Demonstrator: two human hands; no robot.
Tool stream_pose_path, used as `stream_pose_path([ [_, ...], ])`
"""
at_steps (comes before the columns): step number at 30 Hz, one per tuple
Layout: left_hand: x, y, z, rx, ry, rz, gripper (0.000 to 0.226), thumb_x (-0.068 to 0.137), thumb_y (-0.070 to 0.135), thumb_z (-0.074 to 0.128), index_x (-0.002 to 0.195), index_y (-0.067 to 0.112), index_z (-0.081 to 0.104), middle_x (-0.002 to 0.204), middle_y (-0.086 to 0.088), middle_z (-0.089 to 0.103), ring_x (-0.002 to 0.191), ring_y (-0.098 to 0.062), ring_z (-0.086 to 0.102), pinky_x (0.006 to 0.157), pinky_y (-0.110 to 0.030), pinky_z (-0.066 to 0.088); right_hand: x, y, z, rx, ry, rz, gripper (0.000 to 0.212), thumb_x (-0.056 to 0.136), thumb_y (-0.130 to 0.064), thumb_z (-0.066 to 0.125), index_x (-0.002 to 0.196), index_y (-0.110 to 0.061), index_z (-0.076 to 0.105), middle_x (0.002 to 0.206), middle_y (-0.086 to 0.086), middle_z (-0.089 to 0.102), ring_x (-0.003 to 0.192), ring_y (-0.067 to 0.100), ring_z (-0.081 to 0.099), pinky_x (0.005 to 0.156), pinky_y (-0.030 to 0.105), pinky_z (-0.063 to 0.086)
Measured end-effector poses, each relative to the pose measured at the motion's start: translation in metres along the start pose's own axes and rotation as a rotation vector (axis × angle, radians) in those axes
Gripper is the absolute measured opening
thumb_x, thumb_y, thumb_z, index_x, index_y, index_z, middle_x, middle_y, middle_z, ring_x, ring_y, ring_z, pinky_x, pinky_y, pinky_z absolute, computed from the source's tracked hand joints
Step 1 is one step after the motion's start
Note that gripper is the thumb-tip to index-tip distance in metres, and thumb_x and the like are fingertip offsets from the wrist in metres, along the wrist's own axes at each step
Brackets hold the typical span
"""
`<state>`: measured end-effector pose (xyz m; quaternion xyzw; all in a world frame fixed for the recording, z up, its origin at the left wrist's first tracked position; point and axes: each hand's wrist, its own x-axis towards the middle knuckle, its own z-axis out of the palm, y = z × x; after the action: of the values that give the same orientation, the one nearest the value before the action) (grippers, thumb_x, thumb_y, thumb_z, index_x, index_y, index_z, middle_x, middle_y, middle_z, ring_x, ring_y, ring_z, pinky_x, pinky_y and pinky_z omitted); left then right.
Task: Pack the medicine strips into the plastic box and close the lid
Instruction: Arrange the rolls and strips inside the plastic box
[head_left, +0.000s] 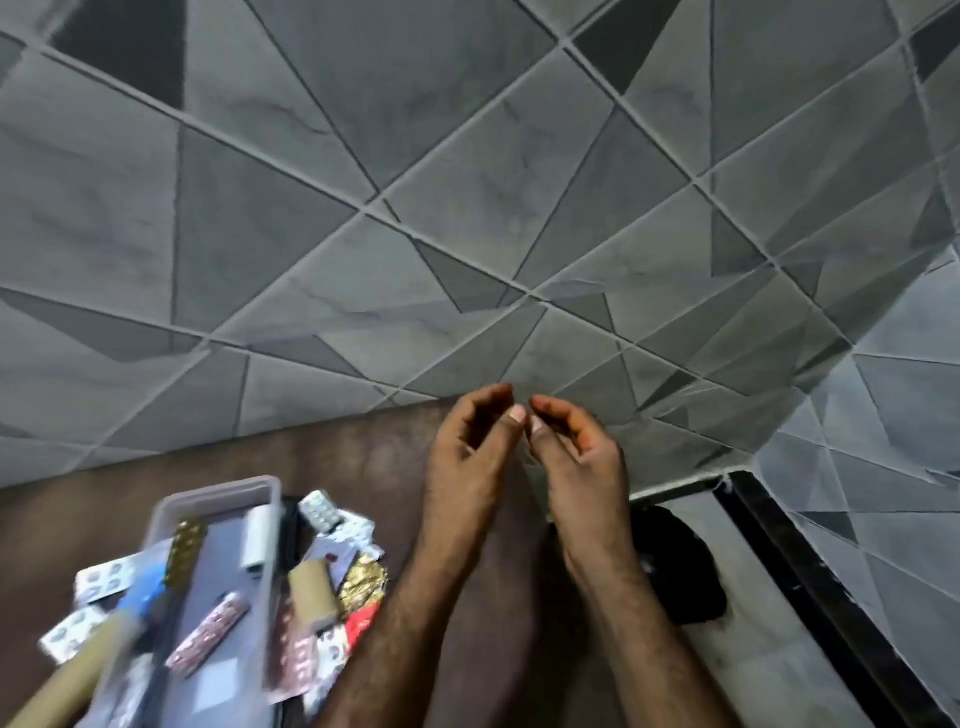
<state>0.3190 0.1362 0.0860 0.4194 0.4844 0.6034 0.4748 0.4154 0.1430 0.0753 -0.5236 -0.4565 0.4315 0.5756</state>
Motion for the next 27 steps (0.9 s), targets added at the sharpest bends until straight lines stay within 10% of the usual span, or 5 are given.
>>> stream_pose_path([
  [15, -0.096, 0.024, -0.289, 0.269, 0.298, -0.103, 0.03, 0.086, 0.016, 0.069, 0.116, 0.016, 0.066, 0.116, 0.0, 0.069, 0.107, -0.011, 0.064, 0.093, -0.028, 0.051, -0.155, 0.01, 0.195, -0.335, -0.307, 0.033, 0.027, 0.086, -0.018, 0.068, 0.112, -0.021, 0.066, 0.106, -0.008, 0.07, 0.097, 0.009, 0.067, 0.093, 0.037, 0.054],
  [21, -0.114, -0.006, -0.325, 0.381, 0.297, -0.283, 0.056, 0.071, 0.037, 0.073, 0.122, 0.014, 0.063, 0.118, -0.003, 0.068, 0.108, -0.018, 0.065, 0.099, -0.043, 0.05, -0.178, 0.045, 0.2, -0.523, -0.359, 0.085, 0.027, 0.085, -0.016, 0.067, 0.112, -0.015, 0.067, 0.105, -0.001, 0.07, 0.1, 0.021, 0.066, 0.092, 0.038, 0.051],
  [27, -0.109, -0.025, -0.331, 0.595, 0.273, -0.314, 0.047, 0.081, 0.025, 0.073, 0.127, 0.017, 0.061, 0.125, 0.001, 0.066, 0.111, -0.017, 0.061, 0.094, -0.029, 0.048, -0.169, 0.076, 0.191, -0.702, -0.391, 0.134, 0.029, 0.086, -0.017, 0.067, 0.114, -0.011, 0.066, 0.111, 0.005, 0.07, 0.104, 0.023, 0.064, 0.083, 0.025, 0.045],
])
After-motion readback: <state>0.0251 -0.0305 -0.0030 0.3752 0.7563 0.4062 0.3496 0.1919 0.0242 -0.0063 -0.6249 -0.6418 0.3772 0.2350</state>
